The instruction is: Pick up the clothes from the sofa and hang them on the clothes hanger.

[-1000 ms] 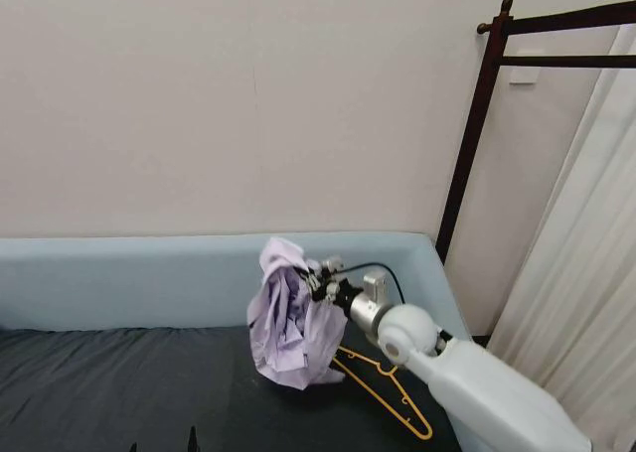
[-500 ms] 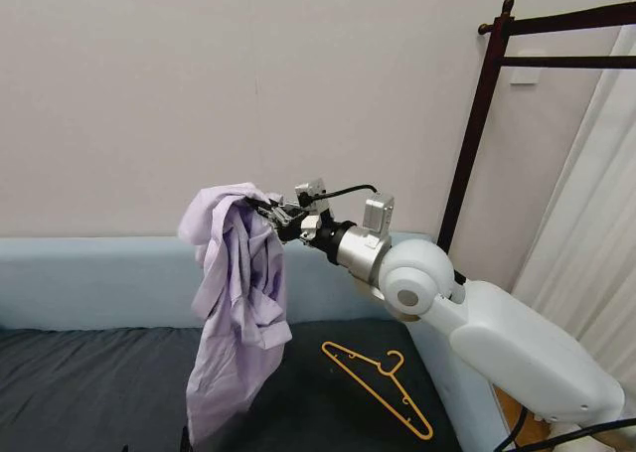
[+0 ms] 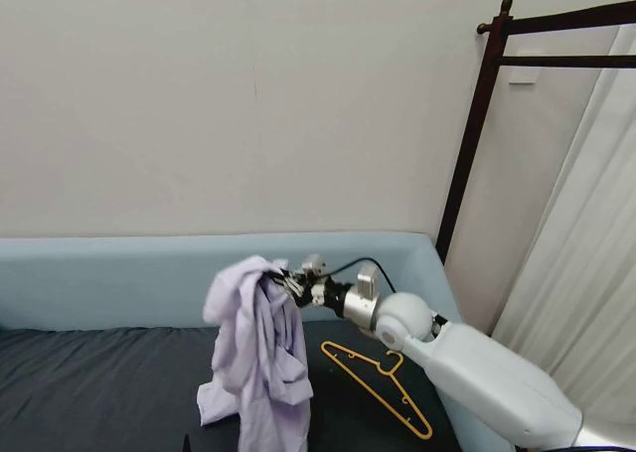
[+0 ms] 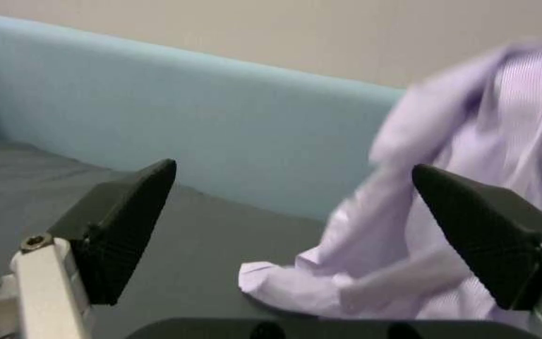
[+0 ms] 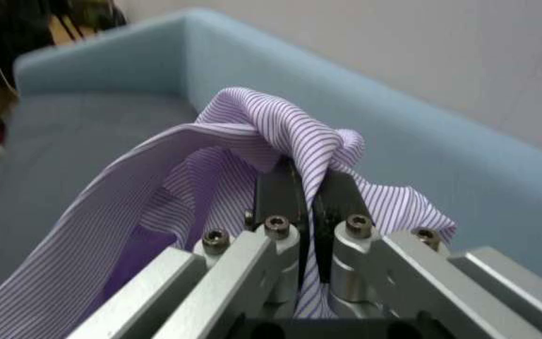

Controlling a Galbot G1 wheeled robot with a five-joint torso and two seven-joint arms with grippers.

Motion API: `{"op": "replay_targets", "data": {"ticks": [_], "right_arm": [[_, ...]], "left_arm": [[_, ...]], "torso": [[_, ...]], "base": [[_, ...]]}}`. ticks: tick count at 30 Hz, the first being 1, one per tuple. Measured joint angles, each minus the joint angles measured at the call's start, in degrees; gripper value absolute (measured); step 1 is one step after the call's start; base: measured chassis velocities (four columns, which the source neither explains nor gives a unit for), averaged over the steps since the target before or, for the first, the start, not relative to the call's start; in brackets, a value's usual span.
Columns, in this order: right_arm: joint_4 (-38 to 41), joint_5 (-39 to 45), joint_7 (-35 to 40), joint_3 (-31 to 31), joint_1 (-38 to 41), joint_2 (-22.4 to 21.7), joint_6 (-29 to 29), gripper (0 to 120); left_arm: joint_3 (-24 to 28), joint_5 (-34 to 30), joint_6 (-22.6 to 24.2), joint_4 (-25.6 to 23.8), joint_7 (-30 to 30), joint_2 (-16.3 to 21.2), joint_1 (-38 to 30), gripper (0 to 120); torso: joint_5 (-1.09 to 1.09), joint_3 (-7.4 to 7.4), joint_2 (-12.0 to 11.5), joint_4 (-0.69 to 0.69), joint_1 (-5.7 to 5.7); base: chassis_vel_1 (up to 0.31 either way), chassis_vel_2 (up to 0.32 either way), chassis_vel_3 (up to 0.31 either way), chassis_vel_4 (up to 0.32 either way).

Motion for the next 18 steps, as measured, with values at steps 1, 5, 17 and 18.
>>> {"op": "replay_targets", "data": {"ticks": [1,5,17,18], "right_arm": [[-4.07,-2.65,-0.92,0.42,-0.62,0.87,1.78,0],[-13.86,-10.09,0.13,2.13,-1.87,3.77,5.18,0],[-13.21,-16.88,15.22,5.27,-5.94,3.67,-1.46,37],[-12.12,-17.08,15.18,5.25,-6.22,3.08,-1.65,42]], "left_arm": [[-0.10,-0.06,0.00,0.01,0.00,0.18,0.15,99],[-0.31,-0.39,-0.06,0.61,-0.02,0.39,0.15,99],[0.77,-1.73,1.14,2.06,-0.03,1.98,-2.25,99],[0.81,-1.96,1.29,2.06,0.00,2.34,-2.35,99]], "torso": [[0.00,0.00,0.00,0.00,0.00],[-0.01,0.00,0.00,-0.01,0.00],[-0.01,-0.01,0.00,-0.01,0.00],[-0.01,-0.01,0.00,-0.01,0.00]], "base": [[0.000,0.000,0.000,0.000],[0.000,0.000,0.000,0.000],[0.000,0.000,0.000,0.000],[0.000,0.000,0.000,0.000]]}}
